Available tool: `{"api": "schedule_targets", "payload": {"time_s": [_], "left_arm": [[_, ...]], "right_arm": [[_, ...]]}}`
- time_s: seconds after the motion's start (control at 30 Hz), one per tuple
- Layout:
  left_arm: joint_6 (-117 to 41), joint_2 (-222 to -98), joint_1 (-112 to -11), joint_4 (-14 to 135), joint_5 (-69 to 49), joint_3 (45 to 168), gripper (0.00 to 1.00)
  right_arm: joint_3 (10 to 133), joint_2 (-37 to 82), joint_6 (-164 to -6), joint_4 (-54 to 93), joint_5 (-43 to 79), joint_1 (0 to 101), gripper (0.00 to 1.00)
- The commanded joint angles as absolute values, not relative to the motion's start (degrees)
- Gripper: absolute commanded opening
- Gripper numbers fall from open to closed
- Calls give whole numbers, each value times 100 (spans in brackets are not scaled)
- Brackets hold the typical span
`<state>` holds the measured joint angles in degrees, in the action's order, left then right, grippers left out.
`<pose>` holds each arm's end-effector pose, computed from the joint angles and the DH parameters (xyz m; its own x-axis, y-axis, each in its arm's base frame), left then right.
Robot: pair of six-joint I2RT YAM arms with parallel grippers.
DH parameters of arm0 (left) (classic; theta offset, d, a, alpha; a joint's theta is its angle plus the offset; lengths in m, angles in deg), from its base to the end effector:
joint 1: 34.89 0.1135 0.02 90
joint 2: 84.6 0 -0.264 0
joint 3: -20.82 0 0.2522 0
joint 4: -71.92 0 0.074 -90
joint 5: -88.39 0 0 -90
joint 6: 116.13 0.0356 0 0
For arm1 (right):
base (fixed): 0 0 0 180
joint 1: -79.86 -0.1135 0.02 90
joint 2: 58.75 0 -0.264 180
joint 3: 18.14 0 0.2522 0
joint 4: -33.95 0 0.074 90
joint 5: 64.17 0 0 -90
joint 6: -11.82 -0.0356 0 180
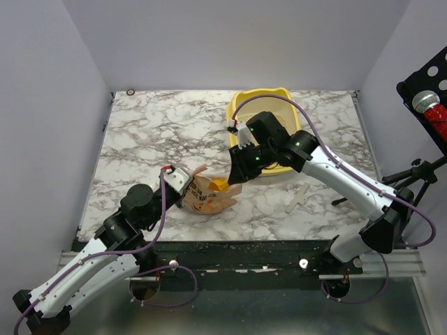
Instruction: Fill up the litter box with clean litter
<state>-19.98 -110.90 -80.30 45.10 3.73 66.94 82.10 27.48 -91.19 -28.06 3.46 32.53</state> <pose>0.0931 -0.0897 0.3026 -0.0160 0.1682 -0.9856 0.6497 0.7511 0.1176 0.2062 0.2436 0.3585 -0.6827 -0.4334 -0.5883 -0.7173 0.5513 0.4262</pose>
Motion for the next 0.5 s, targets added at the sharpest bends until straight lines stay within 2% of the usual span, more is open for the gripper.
{"api": "schedule_targets", "payload": {"time_s": [0.0,0.23,0.47], "left_arm": [[-2059,-10947,-8059,4805,261,6894,0],[-2103,-10877,-8059,4726,560,6947,0],[-2138,-10833,-8068,4717,604,6929,0]], "right_arm": [[8149,2887,-9935,-2761,992,3205,0],[8237,3300,-10216,-3509,853,3197,0],[7141,3415,-11129,-2282,282,3205,0]]}}
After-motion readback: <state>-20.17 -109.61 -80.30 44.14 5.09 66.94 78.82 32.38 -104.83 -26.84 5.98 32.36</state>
